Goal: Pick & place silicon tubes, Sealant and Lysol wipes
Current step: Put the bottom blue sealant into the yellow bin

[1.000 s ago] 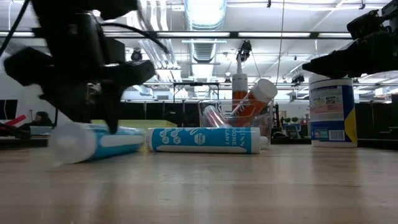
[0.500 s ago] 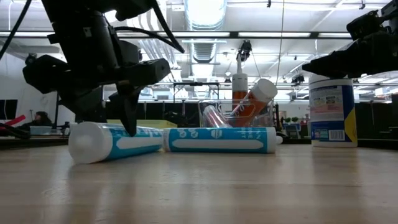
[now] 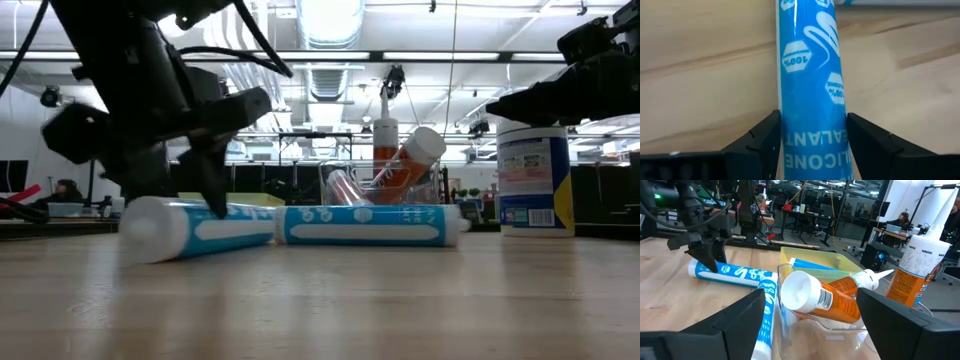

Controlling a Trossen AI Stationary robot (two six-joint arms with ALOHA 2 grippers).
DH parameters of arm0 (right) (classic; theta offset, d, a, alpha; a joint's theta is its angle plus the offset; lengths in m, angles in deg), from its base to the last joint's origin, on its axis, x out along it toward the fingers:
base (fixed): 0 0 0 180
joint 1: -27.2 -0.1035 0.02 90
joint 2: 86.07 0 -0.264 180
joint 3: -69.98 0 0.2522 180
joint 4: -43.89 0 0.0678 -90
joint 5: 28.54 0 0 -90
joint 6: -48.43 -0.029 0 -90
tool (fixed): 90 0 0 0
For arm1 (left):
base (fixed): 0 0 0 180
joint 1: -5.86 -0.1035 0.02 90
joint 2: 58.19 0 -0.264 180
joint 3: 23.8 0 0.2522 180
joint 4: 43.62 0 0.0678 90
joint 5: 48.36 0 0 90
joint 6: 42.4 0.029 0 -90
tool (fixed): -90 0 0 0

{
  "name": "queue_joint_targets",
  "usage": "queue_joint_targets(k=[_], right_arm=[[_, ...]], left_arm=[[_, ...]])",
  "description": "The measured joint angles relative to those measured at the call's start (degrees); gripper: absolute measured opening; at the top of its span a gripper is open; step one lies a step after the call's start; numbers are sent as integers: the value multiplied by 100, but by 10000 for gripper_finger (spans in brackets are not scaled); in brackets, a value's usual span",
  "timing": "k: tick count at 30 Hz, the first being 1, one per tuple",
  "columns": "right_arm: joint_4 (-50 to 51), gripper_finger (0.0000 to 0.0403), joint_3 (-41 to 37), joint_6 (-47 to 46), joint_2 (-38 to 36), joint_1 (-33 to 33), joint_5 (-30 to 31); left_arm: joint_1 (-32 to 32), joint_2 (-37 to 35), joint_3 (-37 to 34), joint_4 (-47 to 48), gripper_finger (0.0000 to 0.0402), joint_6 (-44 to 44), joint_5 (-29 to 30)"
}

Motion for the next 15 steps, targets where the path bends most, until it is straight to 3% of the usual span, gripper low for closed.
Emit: queue_joint_targets(k=[3, 15], right_arm=[[0, 312, 0, 0, 0, 0, 0], [0, 321, 0, 0, 0, 0, 0]], left_arm=[[-16, 0, -120, -366, 198, -1, 201], [-64, 42, 119, -281, 204, 536, 188]])
